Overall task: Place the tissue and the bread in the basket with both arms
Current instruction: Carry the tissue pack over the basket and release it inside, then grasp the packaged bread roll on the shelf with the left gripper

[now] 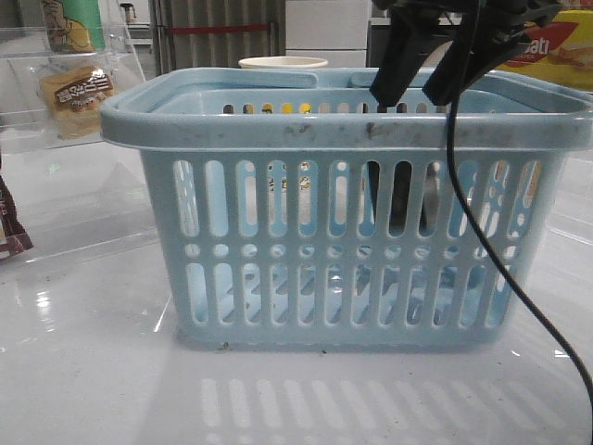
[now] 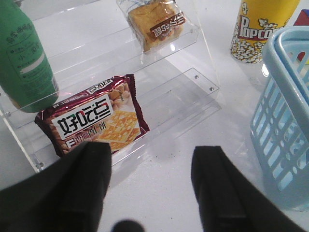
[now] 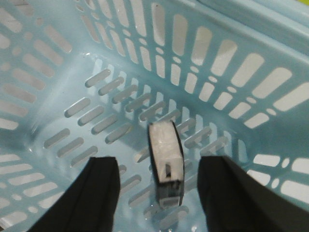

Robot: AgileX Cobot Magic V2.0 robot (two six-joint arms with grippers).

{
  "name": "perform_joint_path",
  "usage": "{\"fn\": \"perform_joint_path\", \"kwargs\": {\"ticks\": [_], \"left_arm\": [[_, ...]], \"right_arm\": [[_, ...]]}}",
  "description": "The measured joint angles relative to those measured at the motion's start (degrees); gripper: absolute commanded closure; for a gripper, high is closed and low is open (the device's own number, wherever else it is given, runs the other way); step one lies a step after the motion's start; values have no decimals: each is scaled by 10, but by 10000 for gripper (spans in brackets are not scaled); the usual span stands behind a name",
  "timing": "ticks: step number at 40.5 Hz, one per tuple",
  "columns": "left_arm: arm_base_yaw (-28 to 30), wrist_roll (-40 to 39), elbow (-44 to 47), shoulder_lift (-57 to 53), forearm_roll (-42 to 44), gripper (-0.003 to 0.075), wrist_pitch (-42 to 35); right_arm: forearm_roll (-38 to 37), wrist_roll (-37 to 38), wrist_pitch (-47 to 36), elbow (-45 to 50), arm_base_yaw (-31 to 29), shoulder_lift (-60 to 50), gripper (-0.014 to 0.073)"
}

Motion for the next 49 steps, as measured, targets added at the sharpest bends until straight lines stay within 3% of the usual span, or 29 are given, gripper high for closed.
{"fn": "perform_joint_path", "kwargs": {"ticks": [10, 21, 27, 31, 49], "left_arm": [[0, 0, 0, 0, 0, 277, 0], [0, 0, 0, 1, 0, 275, -4], [0, 0, -3, 19, 0, 189, -17], [0, 0, -26, 52, -2, 131, -17], [0, 0, -197, 327, -39, 130, -14]], "right_arm": [[1, -21, -6, 11, 3, -37, 102], [2, -60, -21, 97, 18, -174, 102], [2, -62, -22, 135, 18, -239, 102], [2, -62, -22, 143, 18, -268, 102], [2, -62, -22, 145, 18, -276, 102]]}}
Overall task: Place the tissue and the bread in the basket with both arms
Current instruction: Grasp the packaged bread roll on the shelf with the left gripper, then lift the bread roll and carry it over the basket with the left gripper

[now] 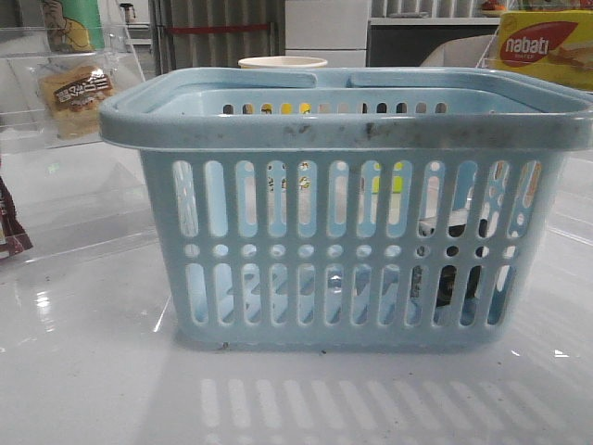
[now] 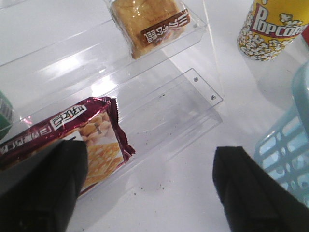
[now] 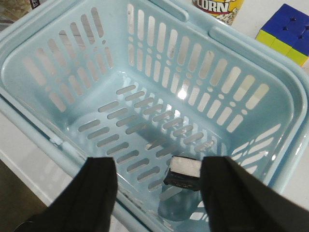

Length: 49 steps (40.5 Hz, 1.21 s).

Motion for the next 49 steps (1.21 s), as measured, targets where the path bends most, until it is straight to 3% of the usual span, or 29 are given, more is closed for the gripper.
{"fn": "perform_joint_path", "kwargs": {"ticks": [8, 17, 28, 49], "left_arm": [[0, 24, -93, 121, -24, 130, 18], [25, 95, -194, 226, -134, 130, 26], [44, 108, -285, 333, -158, 132, 22], [44, 109, -336, 412, -199, 139, -17]], "right_arm": [[0, 0, 0, 0, 0, 0, 102], [0, 0, 0, 0, 0, 0, 102], [0, 0, 0, 1, 0, 0, 102], [0, 0, 0, 1, 0, 0, 102]]}}
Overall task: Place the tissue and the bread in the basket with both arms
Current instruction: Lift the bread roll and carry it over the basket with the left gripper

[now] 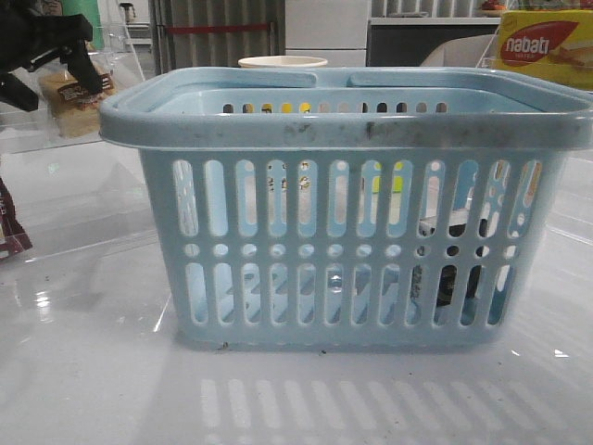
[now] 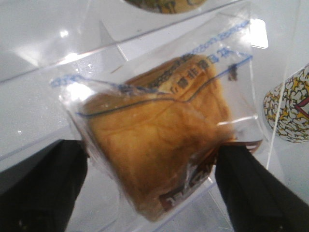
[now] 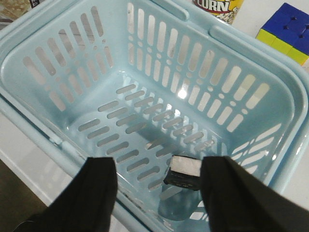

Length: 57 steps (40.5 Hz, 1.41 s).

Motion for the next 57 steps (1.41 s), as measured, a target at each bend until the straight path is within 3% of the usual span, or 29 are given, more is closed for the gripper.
{"fn": "perform_joint_path", "kwargs": {"ticks": [19, 38, 57], "left_arm": [[0, 0, -1, 16, -1, 160, 13], [0, 6, -1, 17, -4, 627, 23], [0, 6, -1, -50, -3, 627, 75]], "right_arm": [[0, 0, 0, 0, 0, 0, 102], [0, 0, 0, 0, 0, 0, 102], [0, 0, 0, 0, 0, 0, 102]]}}
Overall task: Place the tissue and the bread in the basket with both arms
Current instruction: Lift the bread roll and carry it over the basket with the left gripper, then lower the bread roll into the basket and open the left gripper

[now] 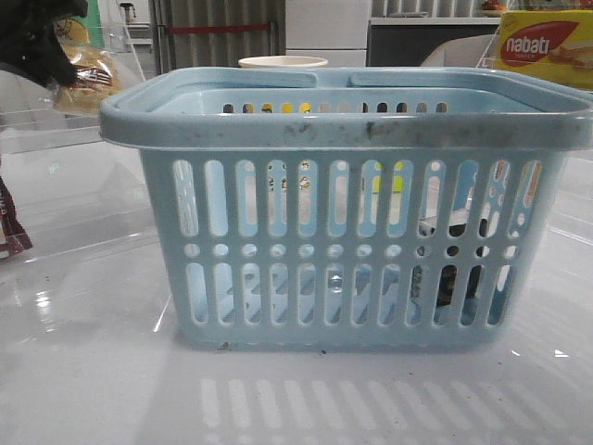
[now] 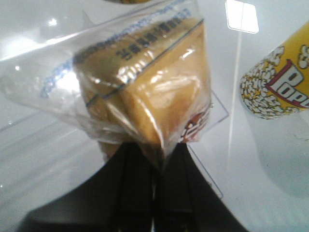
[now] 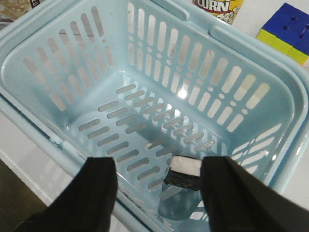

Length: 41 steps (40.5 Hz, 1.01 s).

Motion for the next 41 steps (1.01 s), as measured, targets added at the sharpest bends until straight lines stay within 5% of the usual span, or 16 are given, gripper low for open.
{"fn": "perform_joint_path", "kwargs": {"ticks": [16, 41], "left_arm": [[-29, 43, 0, -107, 0, 627, 79], [-290, 142, 89, -189, -5, 627, 101]], "right_arm": [[0, 0, 0, 0, 0, 0, 102], [0, 0, 1, 0, 0, 0, 102]]}}
